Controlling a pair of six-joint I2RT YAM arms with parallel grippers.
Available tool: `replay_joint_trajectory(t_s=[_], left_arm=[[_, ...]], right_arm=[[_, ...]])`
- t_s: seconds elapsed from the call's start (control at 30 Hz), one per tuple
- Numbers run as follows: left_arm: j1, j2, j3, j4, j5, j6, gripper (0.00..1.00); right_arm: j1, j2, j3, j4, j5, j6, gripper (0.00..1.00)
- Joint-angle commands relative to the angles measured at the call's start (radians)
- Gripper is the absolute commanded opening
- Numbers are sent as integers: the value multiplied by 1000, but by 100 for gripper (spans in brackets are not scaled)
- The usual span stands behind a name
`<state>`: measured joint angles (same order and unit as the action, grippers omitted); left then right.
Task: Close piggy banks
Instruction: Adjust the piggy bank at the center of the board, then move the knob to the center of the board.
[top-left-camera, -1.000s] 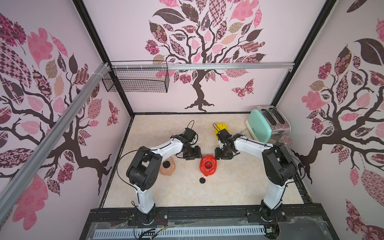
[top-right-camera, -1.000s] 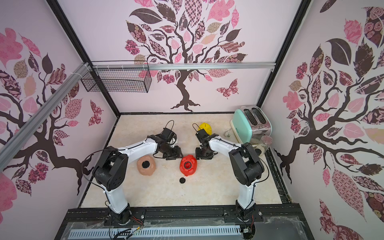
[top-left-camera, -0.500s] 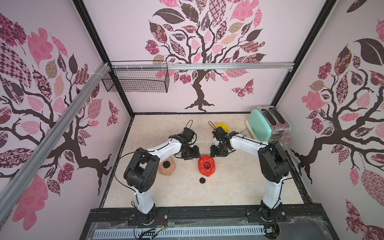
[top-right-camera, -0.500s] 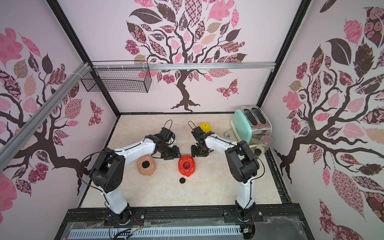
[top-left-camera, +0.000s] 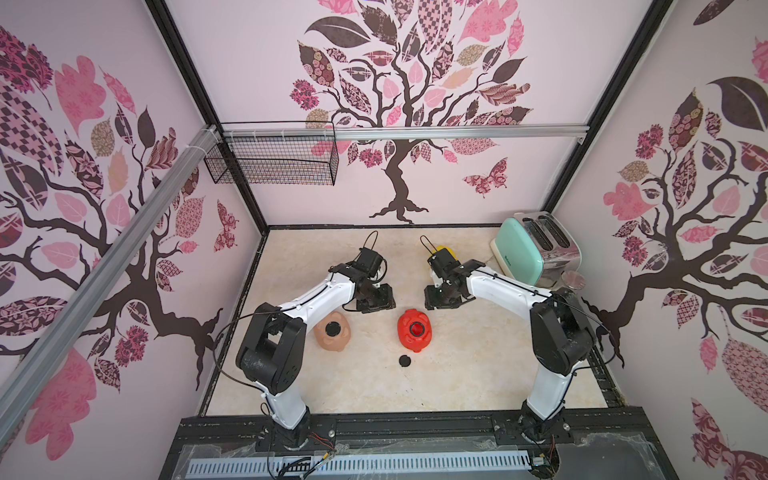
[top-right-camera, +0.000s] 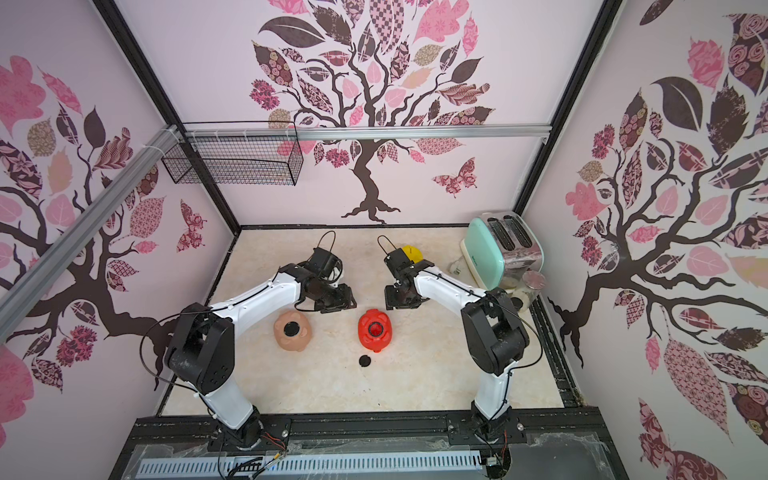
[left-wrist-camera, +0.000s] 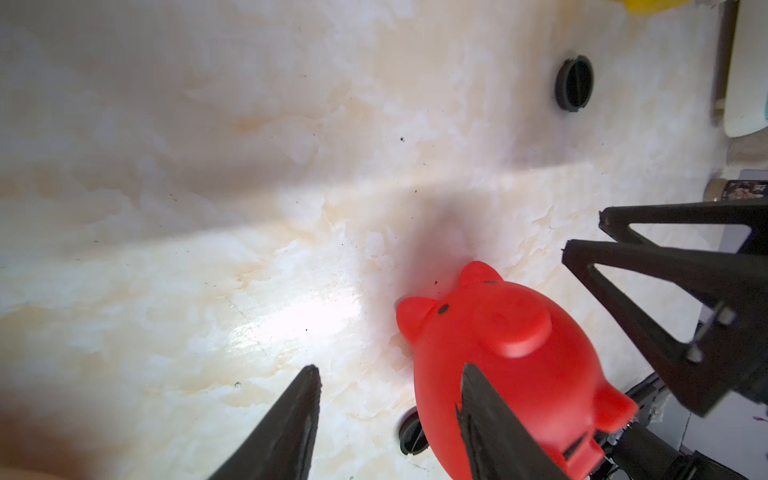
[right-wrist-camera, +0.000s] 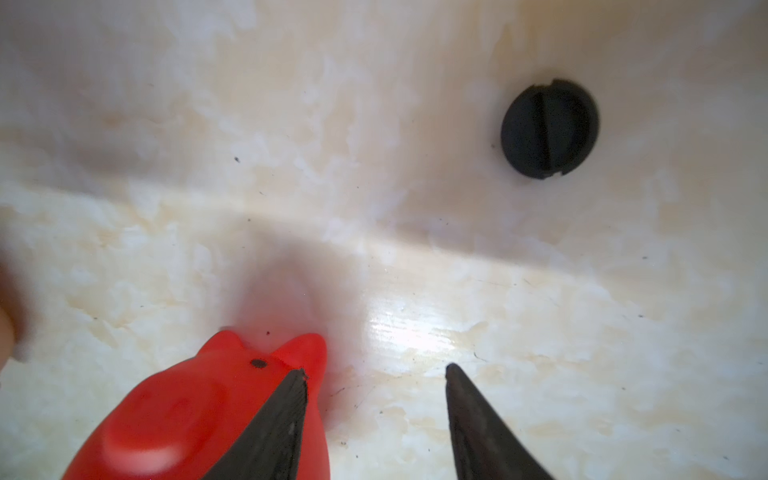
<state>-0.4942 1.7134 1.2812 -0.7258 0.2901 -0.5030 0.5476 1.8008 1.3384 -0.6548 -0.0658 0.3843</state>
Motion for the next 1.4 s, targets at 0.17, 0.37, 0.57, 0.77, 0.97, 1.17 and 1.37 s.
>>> replay_joint_trajectory(t_s=[0.17,0.37,0.57,0.77,0.97,1.17,1.37], left_arm=[[13,-205,23,-108,-52,79,57],[16,-482,-80,-161,-128,128,57],[19,-786,-194,-202,-225,156,58],[19,-1038,-284,-234,-384,144,60],[19,-1208,-343,-209,-471,122,61],[19,-1295,-366,-208,-537,106,63],[19,-1311,-365,-216,-562,97,64]], right_arm=[[30,-233,-27,-77,108,-27,57],[116,-424,-98,-88,18,-25,56],[262,-475,-154,-120,38,1,56],[476,-429,-186,-103,86,90,57],[605,-333,-223,-18,81,134,56],[652,-215,-223,23,83,155,56],[661,-96,-186,57,107,155,57]])
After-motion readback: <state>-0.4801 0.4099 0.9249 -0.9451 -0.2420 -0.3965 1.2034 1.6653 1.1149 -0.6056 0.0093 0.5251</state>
